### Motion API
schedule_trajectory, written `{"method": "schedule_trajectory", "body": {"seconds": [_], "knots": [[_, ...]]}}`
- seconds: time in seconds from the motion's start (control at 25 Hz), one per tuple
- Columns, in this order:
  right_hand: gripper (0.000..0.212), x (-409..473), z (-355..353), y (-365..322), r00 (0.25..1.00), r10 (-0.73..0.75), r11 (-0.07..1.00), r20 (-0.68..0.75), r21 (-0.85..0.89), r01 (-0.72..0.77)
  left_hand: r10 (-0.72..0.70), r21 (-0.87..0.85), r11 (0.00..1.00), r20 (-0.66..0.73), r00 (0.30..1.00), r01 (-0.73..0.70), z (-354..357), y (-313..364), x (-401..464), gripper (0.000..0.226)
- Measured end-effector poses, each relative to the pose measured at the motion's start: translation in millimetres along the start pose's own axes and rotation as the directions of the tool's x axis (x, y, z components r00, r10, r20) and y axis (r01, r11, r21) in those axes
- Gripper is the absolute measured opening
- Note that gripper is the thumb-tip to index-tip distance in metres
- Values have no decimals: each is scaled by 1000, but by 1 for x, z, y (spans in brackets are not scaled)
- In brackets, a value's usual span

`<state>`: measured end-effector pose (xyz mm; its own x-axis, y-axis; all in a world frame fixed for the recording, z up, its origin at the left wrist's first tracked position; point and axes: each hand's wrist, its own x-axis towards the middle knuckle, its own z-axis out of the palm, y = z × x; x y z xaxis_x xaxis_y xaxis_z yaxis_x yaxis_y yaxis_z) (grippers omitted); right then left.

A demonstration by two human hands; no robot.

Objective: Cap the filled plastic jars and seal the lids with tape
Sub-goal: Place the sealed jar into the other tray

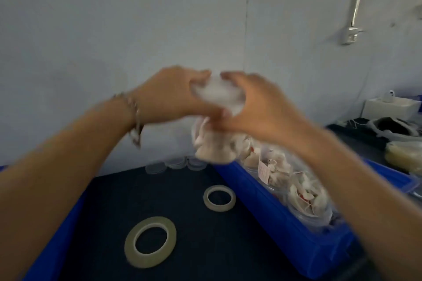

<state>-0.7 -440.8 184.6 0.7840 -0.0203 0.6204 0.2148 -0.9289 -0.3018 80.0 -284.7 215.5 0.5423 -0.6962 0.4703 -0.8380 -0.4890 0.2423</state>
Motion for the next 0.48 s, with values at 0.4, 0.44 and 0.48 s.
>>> {"method": "schedule_trajectory", "body": {"seconds": [0.4,0.44,0.48], "knots": [[104,156,-44,139,985,149,930,-87,-325,-169,52,189,982,-129,990,-27,41,0,209,80],[107,159,-38,160,980,185,927,-75,-317,-200,32,148,989,-104,994,-17,61,-1,224,77],[107,158,-30,180,976,212,921,-58,-322,-219,23,122,992,-71,997,-14,83,-3,235,74]]}}
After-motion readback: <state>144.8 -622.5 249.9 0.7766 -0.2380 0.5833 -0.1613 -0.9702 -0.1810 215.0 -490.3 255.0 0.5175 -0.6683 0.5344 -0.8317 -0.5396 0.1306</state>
